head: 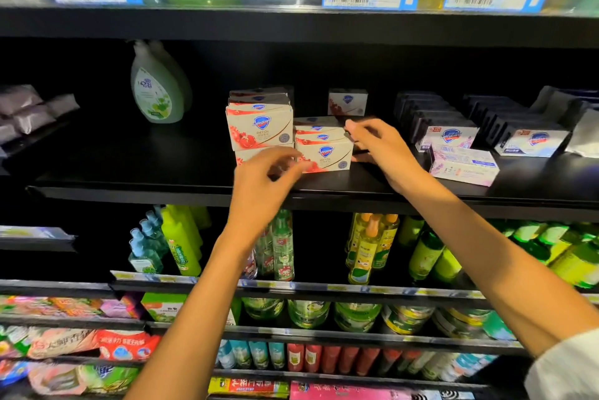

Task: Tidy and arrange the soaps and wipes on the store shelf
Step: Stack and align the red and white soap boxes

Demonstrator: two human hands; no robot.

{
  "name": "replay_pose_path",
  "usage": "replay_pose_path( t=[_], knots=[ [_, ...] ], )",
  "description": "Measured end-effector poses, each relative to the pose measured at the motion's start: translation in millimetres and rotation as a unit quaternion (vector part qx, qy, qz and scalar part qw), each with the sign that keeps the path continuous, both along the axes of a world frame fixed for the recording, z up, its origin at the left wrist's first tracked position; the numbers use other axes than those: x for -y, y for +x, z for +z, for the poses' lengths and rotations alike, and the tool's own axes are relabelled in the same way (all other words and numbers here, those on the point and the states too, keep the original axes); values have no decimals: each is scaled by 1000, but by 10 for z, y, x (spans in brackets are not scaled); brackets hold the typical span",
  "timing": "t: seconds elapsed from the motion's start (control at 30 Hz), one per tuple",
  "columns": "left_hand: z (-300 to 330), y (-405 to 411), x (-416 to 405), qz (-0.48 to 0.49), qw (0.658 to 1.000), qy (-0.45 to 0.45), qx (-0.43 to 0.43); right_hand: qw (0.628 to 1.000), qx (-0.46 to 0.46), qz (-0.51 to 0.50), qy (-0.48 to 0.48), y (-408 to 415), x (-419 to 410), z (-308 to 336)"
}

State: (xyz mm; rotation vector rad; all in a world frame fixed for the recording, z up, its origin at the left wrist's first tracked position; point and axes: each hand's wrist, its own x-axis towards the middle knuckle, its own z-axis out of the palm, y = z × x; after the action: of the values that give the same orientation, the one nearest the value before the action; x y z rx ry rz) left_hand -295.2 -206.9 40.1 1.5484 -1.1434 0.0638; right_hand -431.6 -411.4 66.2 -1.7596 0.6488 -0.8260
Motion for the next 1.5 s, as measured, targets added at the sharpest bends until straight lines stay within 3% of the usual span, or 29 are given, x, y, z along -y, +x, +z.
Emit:
replay_pose_path(
  t=[0.13,0.27,0.53,0.83,1.03,1.17,1.27,1.5],
  knots=[
    [11,137,-106,128,986,-108,-23,996,-51,12,-75,-90,-110,-18],
    [88,277,-117,191,977,-96,-9,991,-65,-6,-113,-90,-139,-55],
    [233,418,-95,133,989,-64,-15,994,-51,0,-93,-217,-234,-54],
    [274,446,-272,93,989,-113,-16,987,150,-48,35,-465,-203,22],
    [292,206,-321,9,994,-98,-39,966,211,-132,75,-351,32,248],
    [253,-55,-199,-54,992,-32,-110,971,148,-178,52,-128,329,323],
    [204,-200,-35,-70,987,3,-145,982,58,-177,-16,93,557,353],
    [217,-240,317,-79,982,84,-148,976,-110,-179,-61,406,1063,110]
  ],
)
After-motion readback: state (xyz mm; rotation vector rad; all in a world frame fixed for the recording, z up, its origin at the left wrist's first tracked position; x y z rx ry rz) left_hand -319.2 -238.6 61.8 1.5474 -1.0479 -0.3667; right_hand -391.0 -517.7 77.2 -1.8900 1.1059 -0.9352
